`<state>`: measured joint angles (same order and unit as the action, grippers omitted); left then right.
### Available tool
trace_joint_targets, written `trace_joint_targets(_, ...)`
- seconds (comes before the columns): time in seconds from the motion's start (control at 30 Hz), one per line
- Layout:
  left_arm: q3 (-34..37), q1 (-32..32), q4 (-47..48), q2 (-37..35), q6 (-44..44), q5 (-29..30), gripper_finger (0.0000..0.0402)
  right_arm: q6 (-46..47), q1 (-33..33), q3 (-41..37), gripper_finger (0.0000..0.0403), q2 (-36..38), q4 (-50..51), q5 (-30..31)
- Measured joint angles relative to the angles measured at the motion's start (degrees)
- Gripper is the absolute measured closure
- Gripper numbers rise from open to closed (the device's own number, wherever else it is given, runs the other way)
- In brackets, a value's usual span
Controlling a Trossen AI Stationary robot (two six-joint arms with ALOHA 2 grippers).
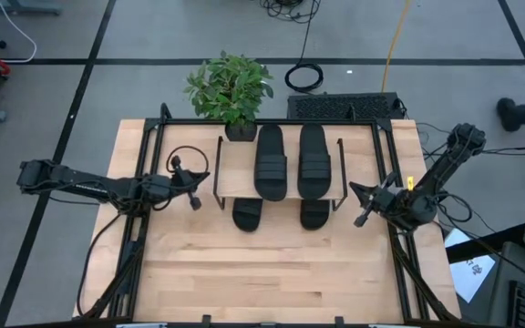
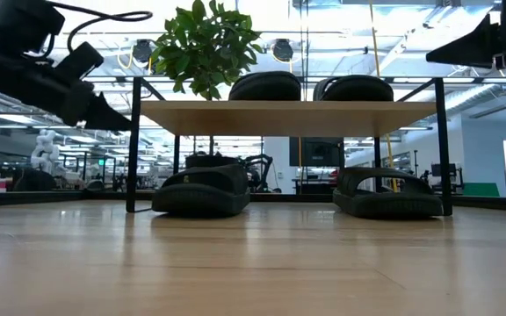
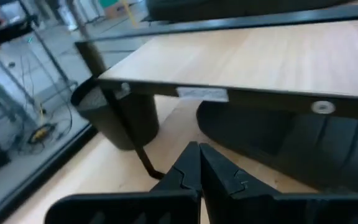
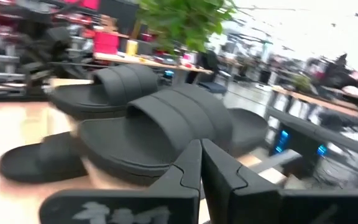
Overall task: Pick and place slides into the shelf
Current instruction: Return to Home Position
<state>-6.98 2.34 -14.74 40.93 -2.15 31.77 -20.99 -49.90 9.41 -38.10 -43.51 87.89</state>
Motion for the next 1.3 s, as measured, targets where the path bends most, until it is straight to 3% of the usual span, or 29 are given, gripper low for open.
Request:
trace_joint_targets(0.2, 0.0, 1.8, 0.11, -2.99, -6.63, -4.69, 0.0401, -3.71, -4.32, 0.0, 0.0403, 2.07, -0.03, -4.04)
trace_joint_targets(0.4, 0.0, 2.73, 2.46, -9.7, -10.01, 2.41, 0.0401, -7.02, -7.7, -0.05, 0.0403, 4.51, 0.02, -1.02)
trace_joint_targets(0.5, 0.02, 1.64, 3.45, -13.92, -10.94, 3.23, 0.0401, -6.95, -7.97, -1.42, 0.0403, 6.92, -0.07, -7.11)
trace_joint_targets(0.63, 0.02, -1.21, 3.74, -17.74, -13.74, -7.23, 0.0401, -7.09, -5.22, -6.06, 0.0403, 11.09, -2.17, -20.53)
trace_joint_targets(0.77, 0.02, -4.83, 3.02, -19.37, -16.01, -16.6, 0.0401, -6.95, -0.67, -8.13, 0.0403, 14.59, -5.52, -22.93)
trace_joint_targets(0.9, 0.02, -8.05, 0.85, -19.61, -18.21, -27.43, 0.0401, -7.9, 2.91, -7.58, 0.0403, 16.35, -4.07, -37.71)
trace_joint_targets(1.07, 0.09, -11.41, -1.66, -19.61, -18.71, -34.87, 0.0401, -3.41, 7.91, -4.8, 0.0403, 16.32, 7.61, -41.36)
trace_joint_targets(1.23, 0.09, -13.75, -1.4, -19.58, -18.62, -41.21, 0.0401, 7.08, 15.91, -0.54, 0.0403, 15.79, 16.88, -59.69)
trace_joint_targets(1.3, 0.09, -14.1, -1.4, -19.58, -18.61, -43.37, 0.0401, 9.32, 19.19, 0.85, 0.0403, 14.73, 19.36, -62.7)
